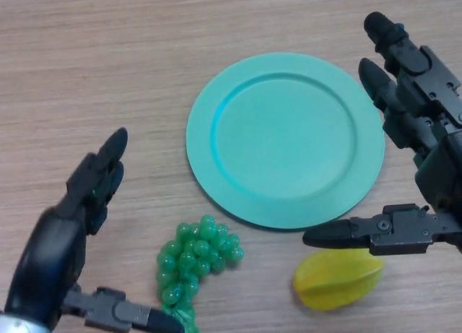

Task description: Pick up the green grapes and place it on the plate

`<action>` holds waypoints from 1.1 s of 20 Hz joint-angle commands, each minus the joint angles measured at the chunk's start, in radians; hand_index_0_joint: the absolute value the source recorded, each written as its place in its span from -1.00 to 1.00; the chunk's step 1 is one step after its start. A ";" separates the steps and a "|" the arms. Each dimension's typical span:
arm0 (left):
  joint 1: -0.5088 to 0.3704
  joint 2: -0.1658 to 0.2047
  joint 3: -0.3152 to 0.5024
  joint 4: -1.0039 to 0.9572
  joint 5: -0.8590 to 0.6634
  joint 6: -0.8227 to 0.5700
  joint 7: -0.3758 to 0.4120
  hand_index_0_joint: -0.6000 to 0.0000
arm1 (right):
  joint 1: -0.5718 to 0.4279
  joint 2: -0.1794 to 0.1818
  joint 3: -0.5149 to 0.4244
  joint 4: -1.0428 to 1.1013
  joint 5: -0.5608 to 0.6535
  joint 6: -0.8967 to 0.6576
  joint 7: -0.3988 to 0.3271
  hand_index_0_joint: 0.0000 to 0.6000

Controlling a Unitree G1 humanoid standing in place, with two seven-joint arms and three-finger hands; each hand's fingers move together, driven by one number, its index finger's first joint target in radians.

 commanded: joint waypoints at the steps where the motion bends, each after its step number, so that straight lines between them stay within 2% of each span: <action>1: 0.012 0.013 -0.008 0.040 0.000 -0.244 0.057 1.00 | -0.016 0.002 -0.001 -0.042 -0.011 -0.172 -0.032 -1.00; 4: -0.006 0.013 -0.083 0.216 -0.035 -0.378 0.158 1.00 | -0.022 0.004 0.011 -0.044 -0.025 -0.166 -0.033 -1.00; 11: -0.107 0.014 -0.180 0.453 -0.061 -0.486 0.255 1.00 | -0.027 0.009 0.019 -0.075 -0.017 -0.137 -0.040 -1.00; 15: -0.184 0.013 -0.223 0.603 0.011 -0.588 0.324 1.00 | -0.022 0.007 0.008 -0.074 -0.010 -0.157 -0.047 -1.00; 18: -0.233 0.013 -0.245 0.696 0.117 -0.666 0.412 1.00 | -0.011 0.007 -0.003 -0.071 0.009 -0.177 -0.050 -1.00; 22: -0.237 0.013 -0.264 0.697 0.223 -0.616 0.445 1.00 | -0.014 0.005 -0.013 -0.070 0.011 -0.191 -0.054 -1.00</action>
